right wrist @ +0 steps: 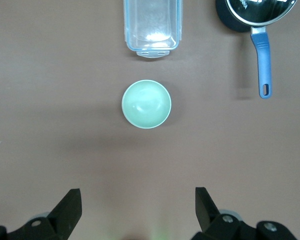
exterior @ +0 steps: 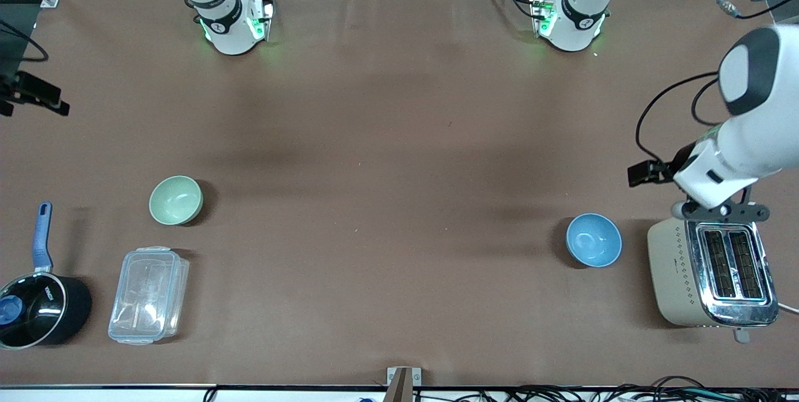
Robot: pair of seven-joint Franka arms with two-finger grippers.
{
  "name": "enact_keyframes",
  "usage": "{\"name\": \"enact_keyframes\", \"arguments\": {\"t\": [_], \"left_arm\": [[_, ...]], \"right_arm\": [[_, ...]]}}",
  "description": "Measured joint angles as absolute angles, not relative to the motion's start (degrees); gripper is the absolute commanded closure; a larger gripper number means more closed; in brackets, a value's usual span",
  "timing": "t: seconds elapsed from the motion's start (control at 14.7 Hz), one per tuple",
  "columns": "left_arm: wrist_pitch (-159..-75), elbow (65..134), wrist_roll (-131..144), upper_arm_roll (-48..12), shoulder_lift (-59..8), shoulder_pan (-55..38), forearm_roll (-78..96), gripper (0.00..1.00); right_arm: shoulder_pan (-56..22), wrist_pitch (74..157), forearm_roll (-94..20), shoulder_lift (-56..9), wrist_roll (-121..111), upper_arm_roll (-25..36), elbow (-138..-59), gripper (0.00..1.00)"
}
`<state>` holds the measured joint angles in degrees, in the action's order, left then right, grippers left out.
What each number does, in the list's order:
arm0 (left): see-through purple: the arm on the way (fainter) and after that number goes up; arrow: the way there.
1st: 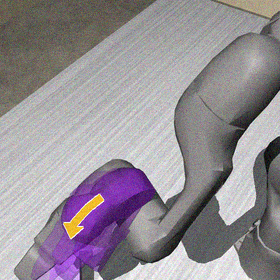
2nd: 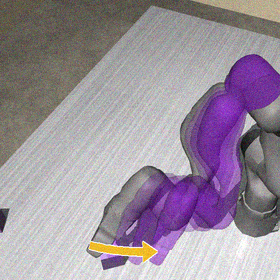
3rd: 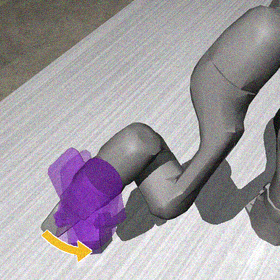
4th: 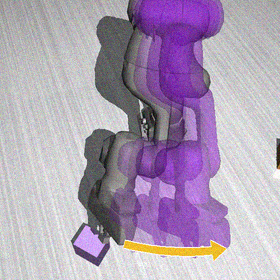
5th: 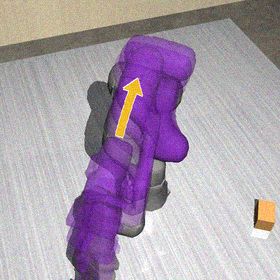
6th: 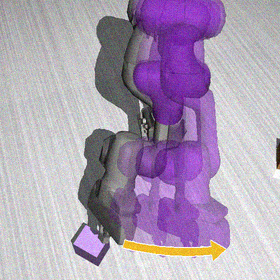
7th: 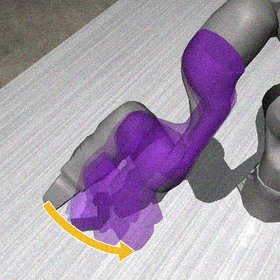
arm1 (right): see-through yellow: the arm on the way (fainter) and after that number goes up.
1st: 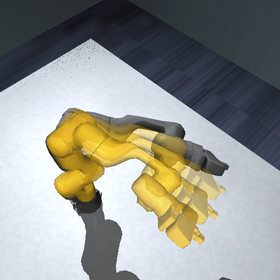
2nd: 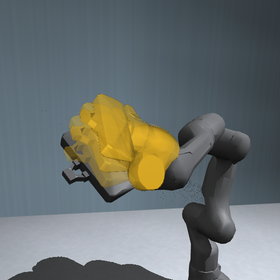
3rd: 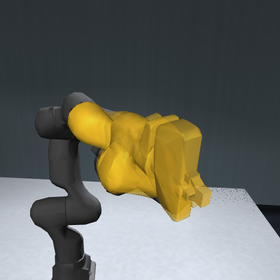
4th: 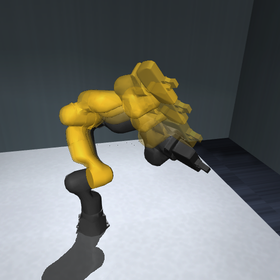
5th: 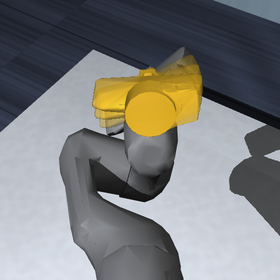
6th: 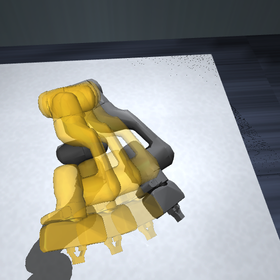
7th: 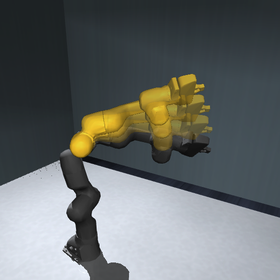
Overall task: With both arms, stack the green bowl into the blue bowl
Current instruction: 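Lower the right gripper to the green bowl while the left gripper reaches the blue bowl, then grasp the green bowl rim with the right gripper while the left grasps the blue bowl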
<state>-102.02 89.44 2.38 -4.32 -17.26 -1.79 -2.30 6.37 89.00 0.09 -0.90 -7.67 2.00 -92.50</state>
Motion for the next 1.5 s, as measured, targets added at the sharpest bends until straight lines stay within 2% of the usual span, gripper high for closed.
{"name": "enact_keyframes", "arguments": {"t": [0.27, 0.61, 0.82, 1.02, 1.09, 1.16, 1.43, 1.5], "left_arm": [[-112.2, 93.9, 3.8, -4.4, -22.3, -2.5, -5.6, 0.00], [-123.3, 98.9, 6.8, -4.3, -26.8, -2.7, -8.3, 0.00], [-130.9, 103.1, 7.0, -4.2, -28.7, -1.7, -8.4, 0.05], [-134.0, 104.2, 7.0, -4.1, -30.3, -1.0, -8.4, 0.09], [-134.2, 104.2, 7.0, -4.1, -30.4, -0.8, -8.4, 0.09], [-134.3, 104.2, 7.0, -4.1, -30.5, -0.6, -8.4, 0.10], [-134.3, 104.2, 7.0, -4.1, -30.6, 0.2, -8.4, 0.12], [-134.3, 104.3, 7.0, -4.1, -30.7, 0.4, -8.4, 0.12]], "right_arm": [[7.1, 109.5, 0.2, -2.2, -8.3, 2.1, -111.0, 0.00], [8.4, 132.6, 0.2, -2.8, -8.4, 2.1, -127.8, 0.00], [9.1, 140.1, 0.2, -6.1, -8.6, 2.1, -130.9, 0.00], [9.3, 146.6, 0.2, -11.6, -8.6, 2.1, -131.2, 0.03], [9.3, 148.9, 0.2, -13.5, -8.6, 2.1, -131.2, 0.10], [9.4, 151.1, 0.2, -15.3, -8.6, 2.1, -131.2, 0.23], [9.6, 155.8, 0.2, -19.7, -8.6, 2.1, -131.4, 0.92], [9.6, 156.3, 0.2, -20.2, -8.6, 2.1, -131.4, 1.00]]}}
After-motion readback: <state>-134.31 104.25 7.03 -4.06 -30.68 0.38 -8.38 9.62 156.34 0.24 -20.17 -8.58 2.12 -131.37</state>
